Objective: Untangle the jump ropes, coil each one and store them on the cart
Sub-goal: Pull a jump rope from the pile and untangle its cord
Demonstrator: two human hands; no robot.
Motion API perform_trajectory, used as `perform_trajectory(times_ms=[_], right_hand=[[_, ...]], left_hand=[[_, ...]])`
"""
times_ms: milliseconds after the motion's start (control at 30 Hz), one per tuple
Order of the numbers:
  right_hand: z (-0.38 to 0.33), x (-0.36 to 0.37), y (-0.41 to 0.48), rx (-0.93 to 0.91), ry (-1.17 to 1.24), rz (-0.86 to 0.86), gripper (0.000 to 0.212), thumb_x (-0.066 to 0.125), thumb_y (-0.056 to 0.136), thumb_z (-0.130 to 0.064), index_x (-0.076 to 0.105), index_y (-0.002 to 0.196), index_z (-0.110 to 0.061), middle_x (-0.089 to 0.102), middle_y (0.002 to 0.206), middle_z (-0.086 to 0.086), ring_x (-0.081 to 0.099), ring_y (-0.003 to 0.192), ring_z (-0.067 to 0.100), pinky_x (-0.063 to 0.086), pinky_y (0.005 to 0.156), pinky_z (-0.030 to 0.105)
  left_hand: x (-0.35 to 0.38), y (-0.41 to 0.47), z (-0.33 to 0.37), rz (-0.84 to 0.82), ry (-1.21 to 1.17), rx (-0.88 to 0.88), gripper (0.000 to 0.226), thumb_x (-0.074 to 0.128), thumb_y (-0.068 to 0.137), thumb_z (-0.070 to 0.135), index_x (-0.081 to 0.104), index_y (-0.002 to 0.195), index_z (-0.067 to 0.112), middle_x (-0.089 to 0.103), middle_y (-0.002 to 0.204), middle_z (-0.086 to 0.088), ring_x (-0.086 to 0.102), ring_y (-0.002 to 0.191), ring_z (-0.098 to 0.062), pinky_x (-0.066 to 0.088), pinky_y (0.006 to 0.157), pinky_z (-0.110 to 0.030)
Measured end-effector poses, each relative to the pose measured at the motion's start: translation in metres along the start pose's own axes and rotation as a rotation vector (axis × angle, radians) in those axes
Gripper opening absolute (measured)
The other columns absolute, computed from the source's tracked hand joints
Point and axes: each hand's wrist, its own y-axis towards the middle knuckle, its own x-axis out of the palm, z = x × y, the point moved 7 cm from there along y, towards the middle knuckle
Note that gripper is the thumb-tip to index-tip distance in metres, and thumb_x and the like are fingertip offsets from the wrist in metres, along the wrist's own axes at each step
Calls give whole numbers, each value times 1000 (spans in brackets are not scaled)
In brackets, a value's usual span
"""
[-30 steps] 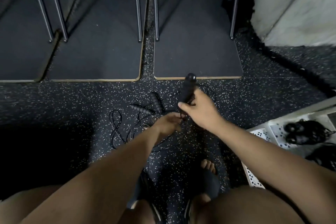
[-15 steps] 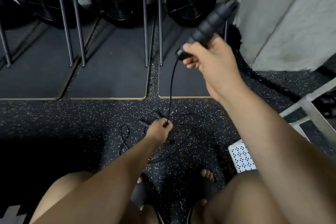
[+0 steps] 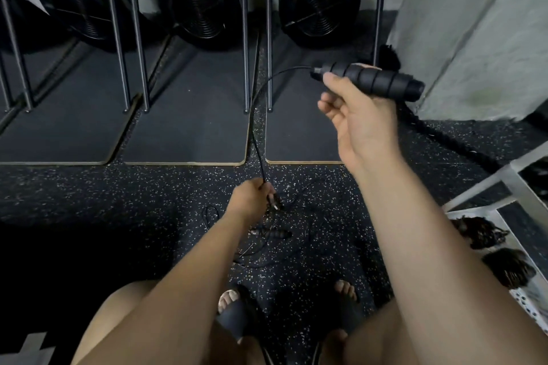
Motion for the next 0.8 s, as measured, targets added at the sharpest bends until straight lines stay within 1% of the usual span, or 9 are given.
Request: perform_trajectory(times_ms=[100, 200, 267, 367, 433, 500, 633, 733, 800], right_hand=[[9, -10, -3, -100, -162, 5, 33, 77, 94, -5, 65, 125, -6, 66, 83, 5, 55, 58, 18, 52, 57, 35], [18, -6, -7, -163, -317, -106, 37, 65, 102, -3, 65, 134, -23, 67, 78, 11, 62, 58, 27, 54, 56, 36], [27, -1, -7, -176, -440, -177, 39, 60, 105, -1, 62, 136, -24, 75, 87, 13, 73, 70, 31, 59, 62, 37], [44, -1, -2, -148, -653, -245, 44, 60, 102, 1, 61, 132, -31, 80, 97, 1, 78, 89, 22, 65, 81, 46], [59, -6, -1, -90, -780, -281, 46, 67, 99, -6, 57, 130, -38, 80, 101, -7, 77, 96, 16, 62, 90, 51], [77, -6, -3, -5, -852, -334, 46, 78, 94, -15, 56, 125, -42, 78, 105, -8, 75, 100, 13, 59, 97, 43], [97, 1, -12, 91, -939, -491, 43, 87, 87, -16, 63, 118, -34, 71, 114, -9, 70, 94, 12, 52, 82, 29], [111, 9, -21, 151, -975, -597, 31, 84, 92, -15, 65, 114, -25, 77, 98, -2, 76, 78, 8, 53, 73, 25], [114, 9, -23, 158, -1017, -579, 28, 83, 93, -14, 65, 112, -24, 76, 87, -6, 74, 67, 1, 51, 65, 18]], left_hand=[[-10, 1, 25, 9, -57, 38, 31, 46, 113, 21, 71, 96, 13, 76, 88, 0, 69, 67, -13, 49, 50, -20], [-25, -2, 54, 46, -78, 112, 33, 48, 114, 25, 71, 93, 13, 77, 81, -2, 62, 49, -6, 48, 48, -20], [-41, -2, 71, 93, -32, 185, 34, 49, 113, 31, 72, 91, 18, 79, 81, 0, 70, 57, -11, 55, 56, -28], [-62, -5, 91, 108, -191, 233, 31, 48, 114, 30, 71, 97, 18, 81, 84, -2, 79, 75, -23, 63, 67, -40], [-75, -9, 99, 124, -281, 241, 31, 47, 115, 29, 70, 99, 14, 81, 85, -2, 78, 74, -20, 59, 63, -37], [-83, -10, 101, 126, -381, 238, 32, 47, 114, 29, 71, 102, 11, 80, 84, 0, 76, 70, -14, 56, 66, -36], [-95, -8, 106, 146, -484, 258, 35, 48, 114, 33, 72, 109, 7, 79, 87, 0, 74, 75, -11, 52, 66, -33], [-101, -4, 101, 168, -493, 266, 34, 50, 113, 33, 72, 106, 9, 78, 87, -1, 71, 77, -15, 45, 63, -30], [-105, -1, 97, 190, -496, 279, 32, 52, 112, 32, 73, 102, 10, 78, 87, -2, 71, 77, -16, 44, 61, -25]])
